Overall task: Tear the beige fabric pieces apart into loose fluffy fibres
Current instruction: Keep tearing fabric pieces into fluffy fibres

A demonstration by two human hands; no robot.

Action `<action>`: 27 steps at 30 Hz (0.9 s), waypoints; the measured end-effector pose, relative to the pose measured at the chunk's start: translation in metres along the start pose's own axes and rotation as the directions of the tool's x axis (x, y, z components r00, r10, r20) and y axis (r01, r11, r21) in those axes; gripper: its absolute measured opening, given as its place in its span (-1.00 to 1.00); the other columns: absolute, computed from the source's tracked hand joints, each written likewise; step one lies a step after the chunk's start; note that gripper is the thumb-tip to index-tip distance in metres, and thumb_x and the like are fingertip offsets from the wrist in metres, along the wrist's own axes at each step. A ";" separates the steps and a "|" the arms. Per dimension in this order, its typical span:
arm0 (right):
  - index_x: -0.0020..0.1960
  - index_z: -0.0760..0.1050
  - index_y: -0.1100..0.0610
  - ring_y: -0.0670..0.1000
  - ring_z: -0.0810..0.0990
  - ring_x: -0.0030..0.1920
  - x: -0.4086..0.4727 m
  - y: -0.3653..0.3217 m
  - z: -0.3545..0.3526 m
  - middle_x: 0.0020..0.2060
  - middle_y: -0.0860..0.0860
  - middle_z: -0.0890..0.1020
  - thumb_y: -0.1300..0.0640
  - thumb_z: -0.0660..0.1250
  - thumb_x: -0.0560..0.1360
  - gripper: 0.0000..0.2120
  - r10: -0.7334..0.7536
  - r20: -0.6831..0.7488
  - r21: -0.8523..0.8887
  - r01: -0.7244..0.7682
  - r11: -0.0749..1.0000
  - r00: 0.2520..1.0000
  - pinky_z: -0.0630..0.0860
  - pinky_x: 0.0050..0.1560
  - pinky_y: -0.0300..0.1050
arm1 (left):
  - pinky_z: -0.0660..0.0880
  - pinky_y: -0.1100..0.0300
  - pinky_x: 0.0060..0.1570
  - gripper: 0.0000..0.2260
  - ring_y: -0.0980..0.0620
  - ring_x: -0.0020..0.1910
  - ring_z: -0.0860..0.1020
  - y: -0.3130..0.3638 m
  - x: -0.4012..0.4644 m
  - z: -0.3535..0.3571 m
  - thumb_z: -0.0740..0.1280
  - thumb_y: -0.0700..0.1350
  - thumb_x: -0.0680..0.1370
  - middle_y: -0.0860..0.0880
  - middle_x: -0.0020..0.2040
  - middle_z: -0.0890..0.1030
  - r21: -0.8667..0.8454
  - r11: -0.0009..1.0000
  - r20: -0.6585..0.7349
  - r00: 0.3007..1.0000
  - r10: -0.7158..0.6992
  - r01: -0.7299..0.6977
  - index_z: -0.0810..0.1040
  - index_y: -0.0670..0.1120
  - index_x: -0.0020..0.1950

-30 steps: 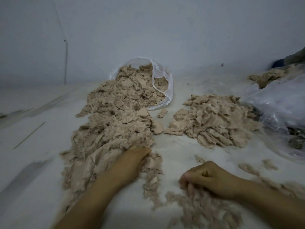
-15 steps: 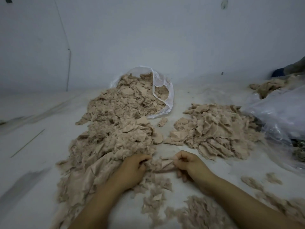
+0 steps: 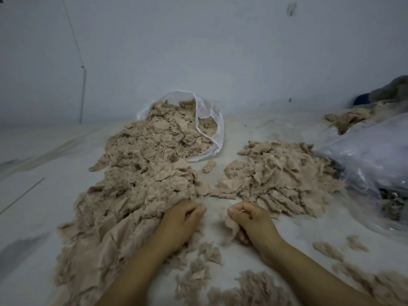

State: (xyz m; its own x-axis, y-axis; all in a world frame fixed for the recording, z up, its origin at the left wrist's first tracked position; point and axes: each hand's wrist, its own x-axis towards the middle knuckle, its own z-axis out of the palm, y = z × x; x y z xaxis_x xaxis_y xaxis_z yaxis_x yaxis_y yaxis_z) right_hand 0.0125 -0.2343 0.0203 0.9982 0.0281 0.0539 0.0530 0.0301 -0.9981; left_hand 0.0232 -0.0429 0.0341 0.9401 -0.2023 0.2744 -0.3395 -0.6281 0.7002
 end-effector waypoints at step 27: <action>-0.13 0.46 0.21 0.04 0.62 -0.31 0.004 -0.005 -0.010 -0.34 0.11 0.57 0.22 0.25 0.59 -0.87 0.187 -0.193 0.403 -0.096 0.910 0.963 0.60 -0.27 -0.15 | 0.20 0.38 -0.61 -0.71 0.17 -0.64 0.27 0.024 -0.011 0.010 0.26 -0.18 0.57 0.06 -0.59 0.40 -0.543 0.833 -0.015 0.991 -0.136 0.106 0.55 -0.09 -0.35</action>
State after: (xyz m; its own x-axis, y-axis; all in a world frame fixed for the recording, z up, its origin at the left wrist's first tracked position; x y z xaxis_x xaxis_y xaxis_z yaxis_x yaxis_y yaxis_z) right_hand 0.0165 -0.2443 0.0256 0.9770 -0.1604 -0.1405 -0.0597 0.4270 -0.9023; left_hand 0.0046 -0.0630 0.0411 0.9769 -0.1037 0.1870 -0.2002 -0.1371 0.9701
